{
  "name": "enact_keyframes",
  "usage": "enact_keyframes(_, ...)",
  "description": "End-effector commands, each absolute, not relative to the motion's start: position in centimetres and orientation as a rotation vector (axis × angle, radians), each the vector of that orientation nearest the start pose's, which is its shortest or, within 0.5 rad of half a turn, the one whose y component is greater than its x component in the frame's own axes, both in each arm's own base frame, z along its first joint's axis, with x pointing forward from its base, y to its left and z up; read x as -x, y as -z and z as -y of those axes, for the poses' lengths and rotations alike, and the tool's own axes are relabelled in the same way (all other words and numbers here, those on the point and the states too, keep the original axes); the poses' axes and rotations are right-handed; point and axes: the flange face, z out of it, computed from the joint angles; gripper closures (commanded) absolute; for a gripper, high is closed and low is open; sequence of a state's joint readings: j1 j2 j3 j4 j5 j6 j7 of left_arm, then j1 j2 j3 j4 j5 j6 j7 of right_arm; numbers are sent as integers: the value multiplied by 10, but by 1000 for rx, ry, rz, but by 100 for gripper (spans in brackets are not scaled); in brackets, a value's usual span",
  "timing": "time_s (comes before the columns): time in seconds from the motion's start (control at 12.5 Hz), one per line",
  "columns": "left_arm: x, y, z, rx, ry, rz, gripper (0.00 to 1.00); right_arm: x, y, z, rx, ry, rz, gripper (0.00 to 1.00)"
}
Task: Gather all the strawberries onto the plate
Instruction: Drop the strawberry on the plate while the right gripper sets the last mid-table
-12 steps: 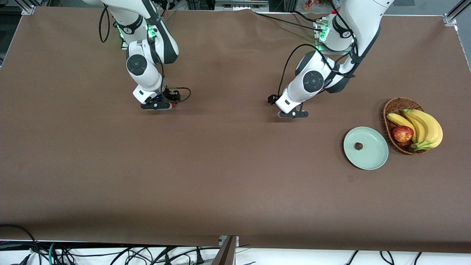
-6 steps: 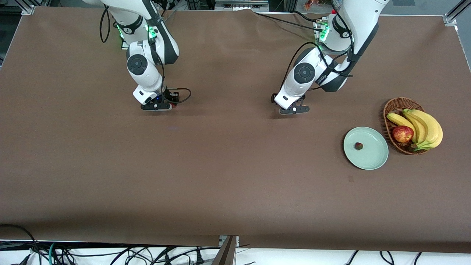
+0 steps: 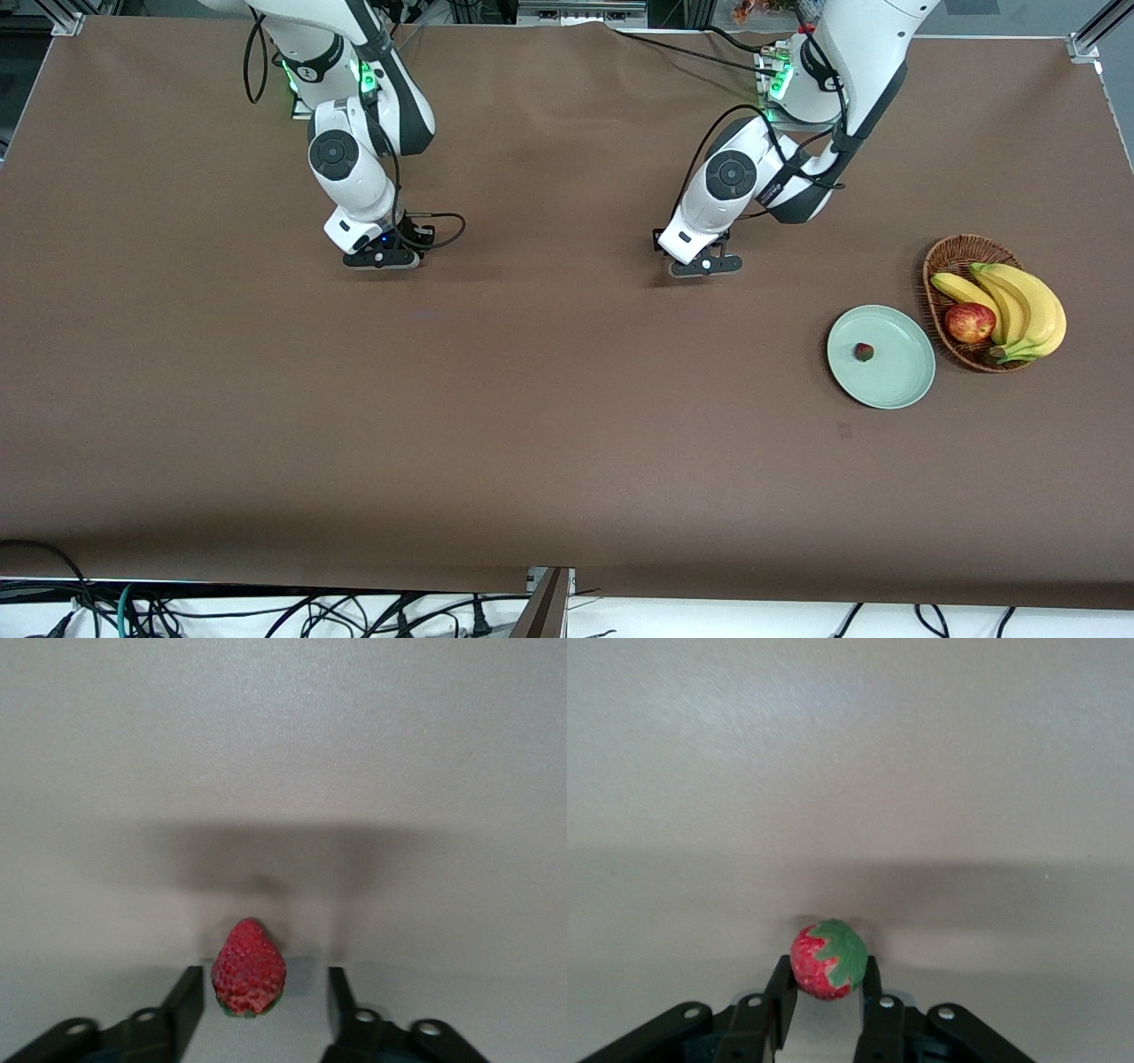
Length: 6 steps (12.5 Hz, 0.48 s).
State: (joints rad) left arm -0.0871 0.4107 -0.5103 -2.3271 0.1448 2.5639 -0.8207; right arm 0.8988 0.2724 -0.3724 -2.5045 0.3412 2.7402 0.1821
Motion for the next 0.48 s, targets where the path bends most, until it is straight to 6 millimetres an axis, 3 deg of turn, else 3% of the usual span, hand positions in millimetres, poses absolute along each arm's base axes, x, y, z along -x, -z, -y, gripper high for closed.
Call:
enact_keyframes(0.0, -409, -175, 297, 3147, -233, 195, 55, -416, -208, -225, 3069, -20, 36, 90)
enact_keyframes(0.16, -409, -175, 297, 3147, -233, 195, 81, -432, -242, -250, 3034, -146, -1, 90)
enact_keyframes(0.4, -423, -182, 284, 3150, -203, 216, 98, -479, -328, -291, 3025, -289, 13, 90)
